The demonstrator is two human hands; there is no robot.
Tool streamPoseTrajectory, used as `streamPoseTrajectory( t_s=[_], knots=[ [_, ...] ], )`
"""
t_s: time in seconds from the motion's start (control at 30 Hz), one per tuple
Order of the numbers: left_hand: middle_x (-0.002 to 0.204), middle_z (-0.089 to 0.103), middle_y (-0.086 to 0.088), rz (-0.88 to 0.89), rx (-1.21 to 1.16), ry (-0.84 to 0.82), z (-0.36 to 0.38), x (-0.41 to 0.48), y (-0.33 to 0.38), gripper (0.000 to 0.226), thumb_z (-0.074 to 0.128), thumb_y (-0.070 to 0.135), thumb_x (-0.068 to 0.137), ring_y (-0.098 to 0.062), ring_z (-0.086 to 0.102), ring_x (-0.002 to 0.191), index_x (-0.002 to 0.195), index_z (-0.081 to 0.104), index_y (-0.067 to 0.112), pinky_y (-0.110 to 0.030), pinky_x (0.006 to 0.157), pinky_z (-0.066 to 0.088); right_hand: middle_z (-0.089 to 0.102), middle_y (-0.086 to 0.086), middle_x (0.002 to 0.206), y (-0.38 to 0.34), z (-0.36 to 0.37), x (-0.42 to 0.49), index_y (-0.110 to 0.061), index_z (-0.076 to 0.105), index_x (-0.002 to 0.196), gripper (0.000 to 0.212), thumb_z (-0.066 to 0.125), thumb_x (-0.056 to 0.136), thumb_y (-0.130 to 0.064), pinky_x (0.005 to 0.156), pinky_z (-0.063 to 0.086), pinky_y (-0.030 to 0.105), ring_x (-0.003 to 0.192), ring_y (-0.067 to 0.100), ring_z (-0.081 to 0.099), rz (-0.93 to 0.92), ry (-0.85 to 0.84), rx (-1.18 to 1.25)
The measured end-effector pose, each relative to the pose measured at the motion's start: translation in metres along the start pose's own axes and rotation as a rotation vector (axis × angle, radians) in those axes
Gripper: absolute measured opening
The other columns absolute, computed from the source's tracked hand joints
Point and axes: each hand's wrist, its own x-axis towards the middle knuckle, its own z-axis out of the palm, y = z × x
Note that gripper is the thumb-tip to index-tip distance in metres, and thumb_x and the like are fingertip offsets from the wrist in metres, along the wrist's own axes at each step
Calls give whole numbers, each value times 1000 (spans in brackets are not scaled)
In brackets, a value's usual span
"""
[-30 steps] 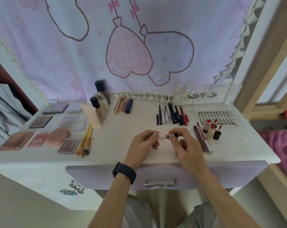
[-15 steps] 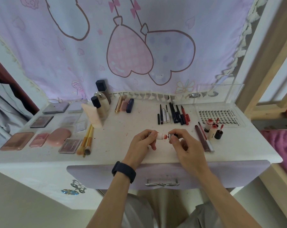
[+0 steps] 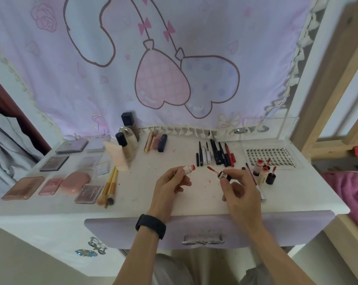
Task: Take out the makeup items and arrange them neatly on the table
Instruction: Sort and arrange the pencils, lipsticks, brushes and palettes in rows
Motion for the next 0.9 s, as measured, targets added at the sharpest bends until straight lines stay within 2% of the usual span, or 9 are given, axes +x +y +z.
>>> streamPoseTrajectory(
  t_s=[0.13,0.27,0.37,0.47,0.57,0.67,0.8,0.9],
  knots=[
    [98,75,-9,-98,-164,45,-2,3,7,22,64,20,94,-17,71,85,113,71,13,-22,66,54,72,-10,90,-8,0,1,-24,65,99,21,74,90,-9,65,60,27,74,15,70,86,44,48],
    [105,75,-10,-183,-228,73,-3,9,15,33,67,15,92,-16,72,82,123,63,5,-25,67,56,76,6,90,-19,-2,6,-10,68,96,15,77,85,-4,70,62,29,82,25,74,295,77,272],
    [106,76,-5,-191,-183,56,-1,7,21,32,64,17,95,-15,72,83,125,59,8,-27,70,56,76,20,99,-32,-14,5,2,69,98,29,80,74,-9,70,61,28,81,27,75,533,44,613],
    [103,76,1,-148,-65,-17,14,-1,27,21,55,22,101,-13,72,85,121,60,17,-25,70,56,75,20,107,-36,-41,-5,-5,78,99,25,76,74,-11,73,61,27,89,27,76,613,-46,696],
    [104,76,8,-65,114,-108,42,-14,35,20,45,28,106,-9,71,91,118,61,25,-27,76,55,75,18,111,-31,-73,-20,-9,78,106,26,71,81,-12,75,61,27,96,29,75,603,-44,651],
    [105,74,17,16,261,-182,75,-27,36,17,43,28,106,-4,68,95,118,55,26,-25,79,50,76,17,107,-30,-105,-28,-6,74,112,28,68,85,-11,73,61,25,91,26,75,545,40,506],
    [110,72,18,70,400,-258,118,-38,19,7,48,33,104,5,62,101,110,48,29,-11,80,43,79,-3,100,-32,-140,-25,-18,70,111,18,68,94,-15,69,52,9,92,11,75,464,48,172],
    [109,68,14,116,496,-236,143,-40,5,14,57,38,99,9,56,101,109,53,30,-16,83,43,77,-18,94,-25,-155,-18,-28,68,106,15,72,93,-21,66,45,2,88,-6,69,410,39,-27]
  ],
)
